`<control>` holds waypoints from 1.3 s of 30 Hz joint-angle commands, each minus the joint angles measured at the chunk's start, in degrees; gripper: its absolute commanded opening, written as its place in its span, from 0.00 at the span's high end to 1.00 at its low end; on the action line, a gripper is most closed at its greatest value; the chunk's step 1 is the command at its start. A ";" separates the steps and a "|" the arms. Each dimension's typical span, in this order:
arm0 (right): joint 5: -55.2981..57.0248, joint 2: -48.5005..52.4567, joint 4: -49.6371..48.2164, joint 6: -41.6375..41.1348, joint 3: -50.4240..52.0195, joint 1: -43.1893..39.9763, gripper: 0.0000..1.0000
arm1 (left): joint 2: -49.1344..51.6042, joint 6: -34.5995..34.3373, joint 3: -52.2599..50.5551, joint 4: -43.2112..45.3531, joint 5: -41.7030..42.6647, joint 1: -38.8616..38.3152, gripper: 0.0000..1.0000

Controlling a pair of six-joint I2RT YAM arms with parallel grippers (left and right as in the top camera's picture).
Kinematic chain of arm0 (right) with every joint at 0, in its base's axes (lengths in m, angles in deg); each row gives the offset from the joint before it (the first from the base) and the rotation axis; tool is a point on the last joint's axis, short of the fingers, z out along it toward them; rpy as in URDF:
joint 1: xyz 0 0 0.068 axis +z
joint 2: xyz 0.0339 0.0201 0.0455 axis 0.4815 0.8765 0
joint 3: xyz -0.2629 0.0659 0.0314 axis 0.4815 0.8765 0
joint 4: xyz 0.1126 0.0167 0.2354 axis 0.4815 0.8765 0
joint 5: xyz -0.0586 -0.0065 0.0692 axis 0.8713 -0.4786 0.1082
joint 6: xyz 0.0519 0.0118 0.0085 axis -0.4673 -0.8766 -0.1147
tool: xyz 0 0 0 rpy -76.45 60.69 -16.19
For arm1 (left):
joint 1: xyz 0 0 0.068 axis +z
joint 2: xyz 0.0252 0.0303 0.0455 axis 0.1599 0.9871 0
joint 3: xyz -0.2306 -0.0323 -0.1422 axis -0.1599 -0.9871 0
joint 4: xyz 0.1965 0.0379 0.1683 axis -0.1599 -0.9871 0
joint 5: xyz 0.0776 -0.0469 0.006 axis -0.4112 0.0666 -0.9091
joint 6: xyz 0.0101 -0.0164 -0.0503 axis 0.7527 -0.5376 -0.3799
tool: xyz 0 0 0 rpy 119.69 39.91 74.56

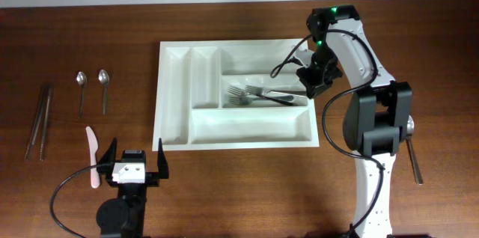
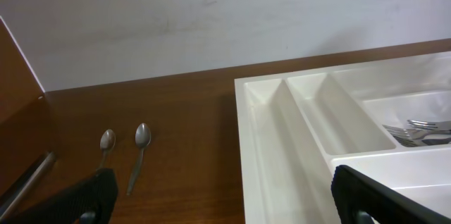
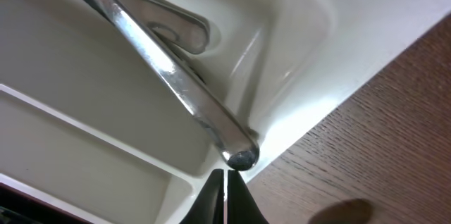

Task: Pack container

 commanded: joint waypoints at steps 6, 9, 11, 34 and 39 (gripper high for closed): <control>-0.46 0.52 0.07 0.13 0.31 0.17 0.96 | -0.44 0.74 -0.35 -0.04 -0.17 0.24 0.01; 1.49 0.52 -0.24 0.09 0.31 0.09 0.96 | -0.44 0.74 -0.35 -0.04 -0.17 0.22 0.01; 2.08 0.52 -0.79 -0.94 0.31 0.02 0.96 | -0.44 0.74 -0.35 -0.04 -0.17 0.24 0.01; 3.39 0.52 -4.11 -3.98 0.31 -3.06 0.96 | -0.44 0.74 -0.35 -0.04 -0.17 0.22 0.01; 3.32 0.52 -4.26 -4.00 0.31 -2.91 0.96 | -0.44 0.76 -0.35 -0.04 -0.17 0.24 0.01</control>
